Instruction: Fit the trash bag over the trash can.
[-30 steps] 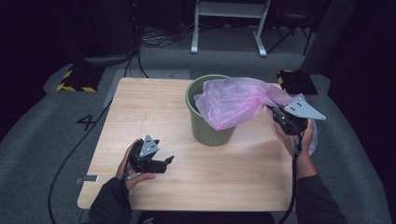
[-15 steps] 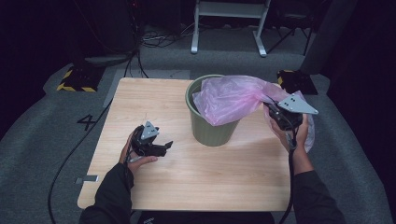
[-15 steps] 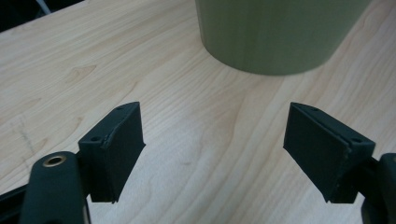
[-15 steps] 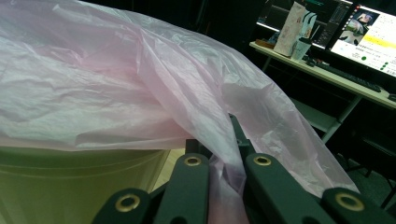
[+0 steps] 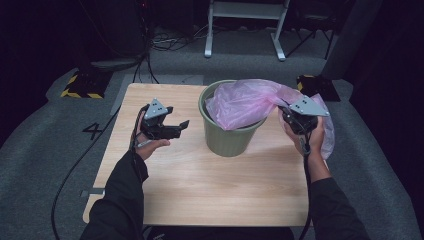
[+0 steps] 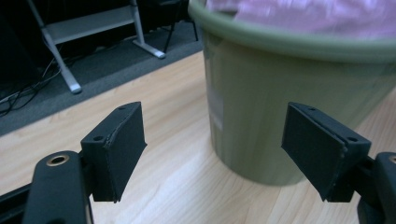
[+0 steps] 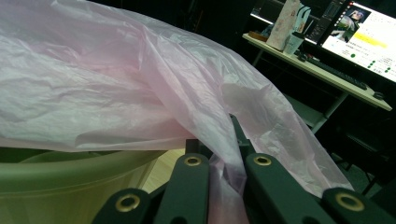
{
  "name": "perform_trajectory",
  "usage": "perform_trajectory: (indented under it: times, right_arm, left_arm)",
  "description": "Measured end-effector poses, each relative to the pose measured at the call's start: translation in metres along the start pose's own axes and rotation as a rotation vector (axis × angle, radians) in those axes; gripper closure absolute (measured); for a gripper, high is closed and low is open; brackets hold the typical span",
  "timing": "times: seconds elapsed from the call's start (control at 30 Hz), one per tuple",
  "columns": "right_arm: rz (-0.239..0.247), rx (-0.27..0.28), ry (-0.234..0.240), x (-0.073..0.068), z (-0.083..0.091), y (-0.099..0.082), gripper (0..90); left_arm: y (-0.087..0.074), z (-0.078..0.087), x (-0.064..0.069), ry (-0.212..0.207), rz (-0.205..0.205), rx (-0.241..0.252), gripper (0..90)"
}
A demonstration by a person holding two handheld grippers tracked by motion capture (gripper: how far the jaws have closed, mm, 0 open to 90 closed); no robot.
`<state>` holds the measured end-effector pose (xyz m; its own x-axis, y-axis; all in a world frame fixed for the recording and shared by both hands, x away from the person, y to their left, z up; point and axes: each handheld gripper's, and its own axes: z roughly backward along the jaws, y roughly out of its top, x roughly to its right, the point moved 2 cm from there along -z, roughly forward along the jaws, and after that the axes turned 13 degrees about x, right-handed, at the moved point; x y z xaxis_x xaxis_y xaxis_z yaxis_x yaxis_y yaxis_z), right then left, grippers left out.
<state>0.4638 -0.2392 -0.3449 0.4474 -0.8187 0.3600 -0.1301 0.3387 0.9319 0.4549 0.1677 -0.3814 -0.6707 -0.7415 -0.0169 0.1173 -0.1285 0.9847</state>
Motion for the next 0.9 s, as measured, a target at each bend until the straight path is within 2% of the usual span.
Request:
perform_trajectory:
  times: [0.13,0.3,0.4,0.63,0.77,0.9]
  right_arm:
    - [0.000,-0.004,-0.002,-0.001,-0.003,0.001,90.0]
    - [0.004,-0.010,0.004,-0.003,-0.008,0.004,90.0]
    - [0.004,-0.008,0.001,-0.003,-0.010,0.006,90.0]
    - [0.027,-0.019,0.005,-0.006,-0.013,0.008,90.0]
    - [0.037,-0.024,0.003,-0.008,-0.013,0.010,90.0]
    - [0.035,-0.021,0.001,-0.007,-0.011,0.010,90.0]
  left_arm:
    - [0.014,-0.008,-0.001,-0.001,-0.018,-0.002,21.2]
    - [0.031,-0.019,-0.004,-0.005,0.004,0.008,21.0]
    - [0.042,-0.026,0.000,-0.017,-0.016,0.012,21.2]
    - [0.062,-0.047,0.031,-0.119,-0.075,0.001,25.7]
    - [0.066,-0.059,0.050,-0.176,-0.097,-0.011,28.3]
    - [0.068,-0.070,0.064,-0.210,-0.113,-0.021,30.7]
